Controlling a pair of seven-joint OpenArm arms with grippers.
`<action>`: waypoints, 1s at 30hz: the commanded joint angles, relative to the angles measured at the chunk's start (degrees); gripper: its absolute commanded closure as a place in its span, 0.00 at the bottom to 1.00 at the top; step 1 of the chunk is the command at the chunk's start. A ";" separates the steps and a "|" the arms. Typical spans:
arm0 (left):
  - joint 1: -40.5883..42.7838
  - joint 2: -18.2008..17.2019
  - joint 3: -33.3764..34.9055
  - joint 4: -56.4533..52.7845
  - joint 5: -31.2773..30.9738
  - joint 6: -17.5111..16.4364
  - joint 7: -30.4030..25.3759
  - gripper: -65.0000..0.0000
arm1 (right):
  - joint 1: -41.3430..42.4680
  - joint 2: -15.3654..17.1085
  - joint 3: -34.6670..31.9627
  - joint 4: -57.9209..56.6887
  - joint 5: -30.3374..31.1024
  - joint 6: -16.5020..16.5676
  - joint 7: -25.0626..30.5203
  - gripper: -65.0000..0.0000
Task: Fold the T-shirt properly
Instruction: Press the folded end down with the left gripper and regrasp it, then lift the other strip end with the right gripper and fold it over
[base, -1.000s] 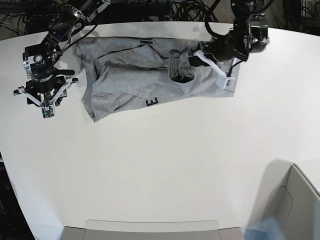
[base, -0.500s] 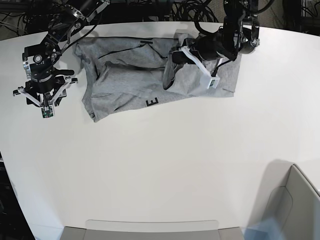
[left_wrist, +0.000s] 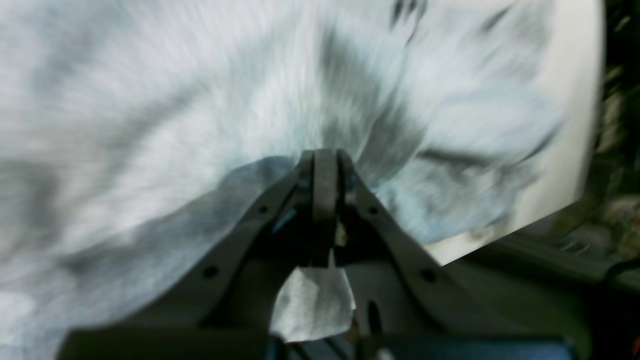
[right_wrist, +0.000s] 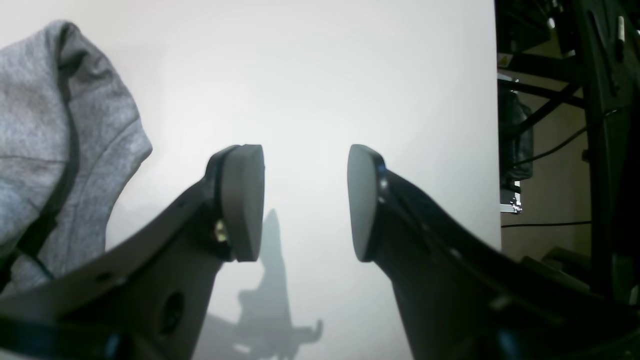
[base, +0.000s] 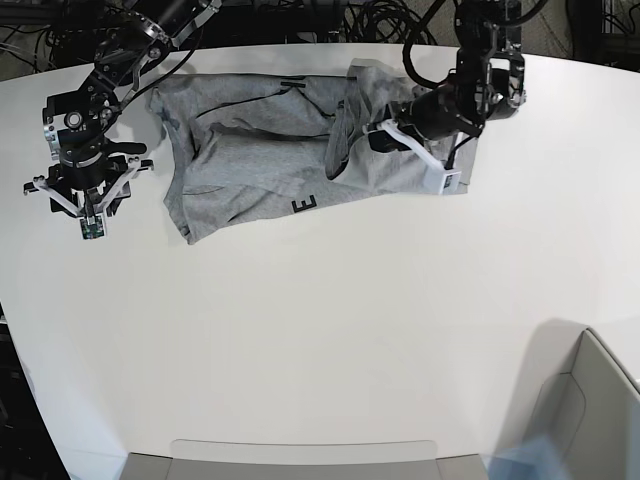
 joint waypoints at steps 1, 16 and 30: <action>-0.50 0.16 1.54 1.21 -0.56 -0.52 -0.29 1.00 | 0.70 0.27 -0.22 1.01 0.55 0.89 1.19 0.58; -5.78 0.07 7.52 0.94 -0.65 -0.52 0.06 1.00 | 2.37 -0.34 -0.22 3.47 7.32 0.89 -7.60 0.58; -4.46 -1.25 5.58 0.77 -0.56 -0.61 0.06 1.00 | 2.81 8.27 -7.95 4.52 38.88 0.89 -35.42 0.58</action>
